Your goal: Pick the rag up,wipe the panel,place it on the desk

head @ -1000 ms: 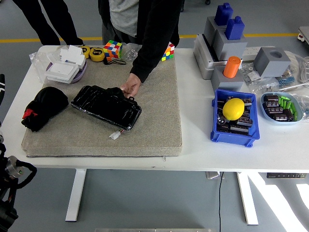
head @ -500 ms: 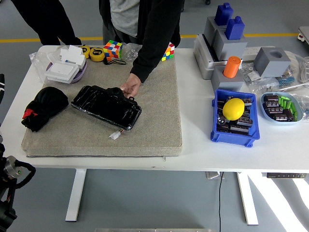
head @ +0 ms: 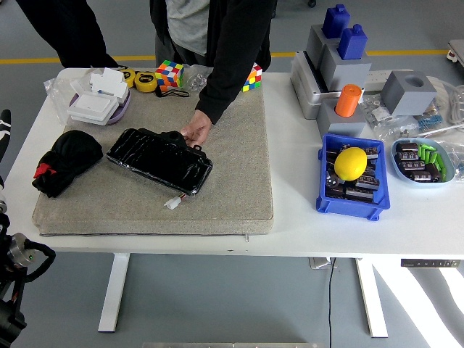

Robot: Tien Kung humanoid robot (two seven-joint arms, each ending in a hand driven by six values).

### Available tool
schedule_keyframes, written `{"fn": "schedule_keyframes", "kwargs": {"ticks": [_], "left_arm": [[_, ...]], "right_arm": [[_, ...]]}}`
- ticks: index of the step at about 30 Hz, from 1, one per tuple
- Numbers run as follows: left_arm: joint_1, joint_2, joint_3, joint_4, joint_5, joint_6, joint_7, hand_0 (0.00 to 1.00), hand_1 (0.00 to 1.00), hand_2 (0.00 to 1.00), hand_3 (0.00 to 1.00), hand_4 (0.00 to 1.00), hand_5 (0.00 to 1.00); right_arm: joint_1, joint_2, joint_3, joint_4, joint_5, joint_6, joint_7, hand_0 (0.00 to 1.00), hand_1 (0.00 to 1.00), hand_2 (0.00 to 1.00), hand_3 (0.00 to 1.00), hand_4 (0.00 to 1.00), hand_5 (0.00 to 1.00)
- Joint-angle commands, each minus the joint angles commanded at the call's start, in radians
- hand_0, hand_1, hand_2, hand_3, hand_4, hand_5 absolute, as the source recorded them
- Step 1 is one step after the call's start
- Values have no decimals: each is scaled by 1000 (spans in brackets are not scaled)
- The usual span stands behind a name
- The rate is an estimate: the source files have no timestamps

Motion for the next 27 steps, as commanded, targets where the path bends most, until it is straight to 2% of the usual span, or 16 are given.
{"fn": "schedule_keyframes", "kwargs": {"ticks": [27], "left_arm": [[-10,5,25,-16,-2,-8,11,526,635,697,757,873,287]], "right_arm": [[10,-15,-28,0,6,-3,-5,544,564,494,521,895,367]]}}
